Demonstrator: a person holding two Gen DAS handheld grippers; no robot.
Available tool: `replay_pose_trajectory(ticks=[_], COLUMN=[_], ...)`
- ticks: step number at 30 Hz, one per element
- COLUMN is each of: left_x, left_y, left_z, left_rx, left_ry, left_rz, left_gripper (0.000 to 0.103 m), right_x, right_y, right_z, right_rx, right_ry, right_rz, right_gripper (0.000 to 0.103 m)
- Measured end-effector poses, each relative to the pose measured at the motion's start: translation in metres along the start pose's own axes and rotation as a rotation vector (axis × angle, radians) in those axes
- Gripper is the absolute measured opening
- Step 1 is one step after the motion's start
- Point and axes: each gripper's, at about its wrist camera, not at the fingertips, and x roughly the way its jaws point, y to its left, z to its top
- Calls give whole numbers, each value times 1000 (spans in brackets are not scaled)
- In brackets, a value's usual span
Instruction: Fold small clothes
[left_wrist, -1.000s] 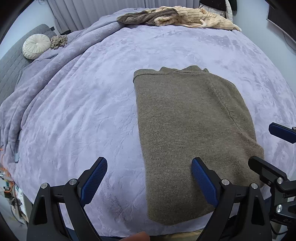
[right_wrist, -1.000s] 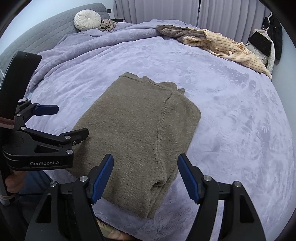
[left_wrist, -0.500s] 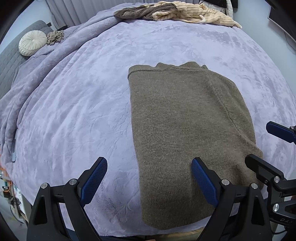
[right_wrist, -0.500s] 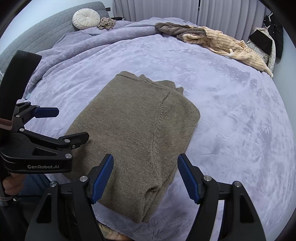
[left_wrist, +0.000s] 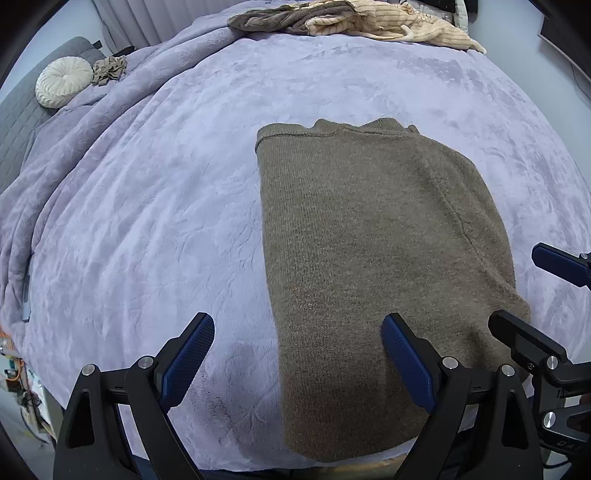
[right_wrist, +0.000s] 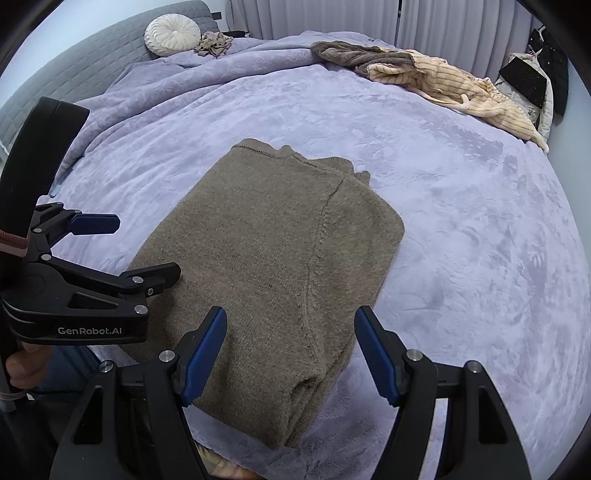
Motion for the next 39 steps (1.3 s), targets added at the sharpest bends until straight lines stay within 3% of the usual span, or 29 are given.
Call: replay_pose_trajectory(ticks=[39], left_x=[-4], left_y=[1], left_z=[-2], left_rx=[4], left_ry=[-13], left_rz=[3], left_gripper=[93], right_x=[0], right_y=[2], right_z=[-2], right_rx=[-3], right_ry=[-5], right_rz=[4], right_gripper=[75])
